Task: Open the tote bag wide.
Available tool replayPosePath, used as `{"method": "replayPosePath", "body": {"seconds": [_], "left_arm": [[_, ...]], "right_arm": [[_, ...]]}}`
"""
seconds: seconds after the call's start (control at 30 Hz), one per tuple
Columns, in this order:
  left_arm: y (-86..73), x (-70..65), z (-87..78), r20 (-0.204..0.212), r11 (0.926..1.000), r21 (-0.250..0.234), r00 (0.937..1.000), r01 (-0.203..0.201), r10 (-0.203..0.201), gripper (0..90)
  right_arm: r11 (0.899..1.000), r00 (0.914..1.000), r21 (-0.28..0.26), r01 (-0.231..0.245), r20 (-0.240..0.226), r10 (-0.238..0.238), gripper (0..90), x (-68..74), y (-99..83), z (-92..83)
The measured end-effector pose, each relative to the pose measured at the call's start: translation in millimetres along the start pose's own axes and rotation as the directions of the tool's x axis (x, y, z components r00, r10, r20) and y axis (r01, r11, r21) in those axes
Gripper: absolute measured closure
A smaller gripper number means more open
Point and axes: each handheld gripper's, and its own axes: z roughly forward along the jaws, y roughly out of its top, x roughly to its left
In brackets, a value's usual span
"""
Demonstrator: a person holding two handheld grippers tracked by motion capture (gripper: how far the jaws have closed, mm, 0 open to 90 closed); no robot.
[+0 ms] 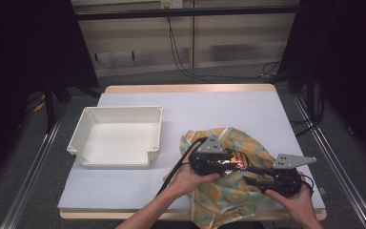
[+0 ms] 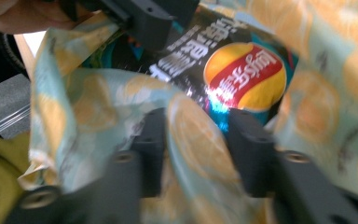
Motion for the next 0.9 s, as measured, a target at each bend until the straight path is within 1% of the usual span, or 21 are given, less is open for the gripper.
{"method": "replayPosePath", "body": {"seconds": [0.07, 0.1, 0.13, 0.17, 0.2, 0.27, 0.33, 0.37, 0.4, 0.43, 0.5, 0.57, 0.63, 0.67, 0.7, 0.73, 0.77, 0.8, 0.83, 0.87, 0.9], "left_arm": [[-2.2, 0.8, 2.5, -0.009, 0.9998, 0.021, 1.0000, -0.002, 0.002, 64.9], [-3.5, 1.2, 4.2, -0.009, 0.9996, 0.028, 1.0000, 0.001, 0.000, 64.9], [-5.2, 1.6, 6.6, -0.009, 0.9996, 0.027, 0.9999, 0.009, -0.009, 64.9], [-6.4, 1.9, 7.1, -0.012, 0.9992, 0.039, 0.9999, 0.006, -0.006, 64.2], [-7.2, 1.6, 8.3, -0.020, 0.9992, 0.038, 0.9998, 0.009, -0.009, 62.9], [-9.8, 2.0, 9.7, -0.028, 0.9986, 0.053, 0.9996, 0.002, -0.001, 61.4], [-11.7, 3.4, 11.1, -0.037, 0.9980, 0.063, 0.9993, 0.008, -0.006, 60.4], [-12.0, 3.5, 11.5, -0.045, 0.9980, 0.063, 0.9990, 0.002, 0.001, 60.4], [-11.4, 2.7, 12.0, -0.053, 0.9979, 0.064, 0.9985, -0.005, 0.008, 60.4], [-10.3, 1.5, 12.7, -0.055, 0.9977, 0.066, 0.9984, -0.012, 0.016, 60.4], [-9.7, -0.5, 14.3, -0.065, 0.9964, 0.081, 0.9974, -0.026, 0.031, 60.4], [-9.9, -0.9, 14.0, -0.067, 0.9966, 0.078, 0.9972, -0.026, 0.031, 60.3], [-9.3, 0.4, 12.8, -0.050, 0.9971, 0.073, 0.9985, -0.020, 0.024, 58.0], [-9.0, 0.6, 12.7, -0.037, 0.9976, 0.069, 0.9992, -0.010, 0.012, 57.8], [-7.0, -1.6, 12.3, -0.038, 0.9978, 0.066, 0.9992, -0.007, 0.010, 58.6], [-4.4, -4.2, 10.7, -0.024, 0.9972, 0.072, 0.9995, -0.021, 0.023, 60.2], [-1.3, -7.6, 10.0, 0.003, 0.9972, 0.067, 0.9995, -0.033, 0.033, 63.2], [2.7, -11.1, 10.0, 0.020, 0.9957, 0.075, 0.9984, -0.054, 0.053, 66.0], [6.6, -14.6, 11.4, 0.036, 0.9945, 0.081, 0.9973, -0.066, 0.063, 67.9], [9.4, -16.9, 12.9, 0.050, 0.9933, 0.085, 0.9960, -0.079, 0.075, 69.5], [15.9, -20.7, 17.1, 0.080, 0.9898, 0.096, 0.9920, -0.105, 0.097, 71.0]], "right_arm": [[1.000, 0.9998, 0.001, 0.002, -0.021, -0.002, 77.6, 2.1, -5.6, -5.4], [1.000, 0.9998, -0.001, 0.003, -0.020, -0.003, 84.4, 3.2, -8.1, -7.2], [1.000, 0.9994, 0.004, 0.010, -0.033, -0.010, 87.4, 4.7, -11.7, -9.1], [1.000, 0.9996, 0.013, 0.016, -0.023, -0.015, 88.1, 7.4, -16.0, -10.4], [1.000, 0.9995, 0.023, 0.022, -0.023, -0.021, 88.7, 9.1, -18.9, -11.0], [0.999, 0.9991, 0.043, 0.028, -0.034, -0.027, 89.1, 11.5, -23.3, -12.0], [0.998, 0.9990, 0.058, 0.023, -0.039, -0.020, 89.1, 11.9, -29.9, -11.2], [0.998, 0.9992, 0.065, 0.023, -0.034, -0.020, 89.2, 11.1, -32.3, -10.1], [0.995, 0.9994, 0.093, 0.035, -0.009, -0.034, 89.3, 9.5, -35.8, -7.9], [0.992, 0.9992, 0.119, 0.040, -0.003, -0.040, 89.5, 7.4, -38.4, -5.9], [0.989, 0.9999, 0.146, 0.015, 0.001, -0.015, 89.9, 1.9, -42.6, -4.0], [0.988, 1.0000, 0.154, -0.001, 0.006, 0.000, 89.9, -0.7, -47.2, -4.9], [0.989, 0.9998, 0.147, -0.019, 0.007, 0.018, 89.7, -1.5, -52.0, -7.1], [0.989, 0.9998, 0.144, -0.018, 0.014, 0.016, 89.6, -0.6, -52.2, -7.7], [0.990, 0.9998, 0.142, -0.013, 0.017, 0.010, 89.3, 0.1, -51.7, -7.5], [0.990, 0.9998, 0.138, -0.009, 0.020, 0.006, 88.2, 1.1, -50.6, -6.7], [0.991, 0.9998, 0.131, -0.016, 0.016, 0.014, 87.7, 1.2, -50.1, -6.2], [0.992, 0.9996, 0.125, -0.028, 0.011, 0.027, 87.4, 0.7, -49.5, -5.8], [0.993, 0.9998, 0.118, -0.022, 0.006, 0.021, 86.9, -0.7, -48.8, -5.7], [0.993, 0.9998, 0.112, -0.020, 0.006, 0.020, 86.8, -0.6, -47.7, -5.9], [0.994, 0.9998, 0.110, -0.021, 0.004, 0.021, 86.9, -0.4, -46.8, -6.2]]}}
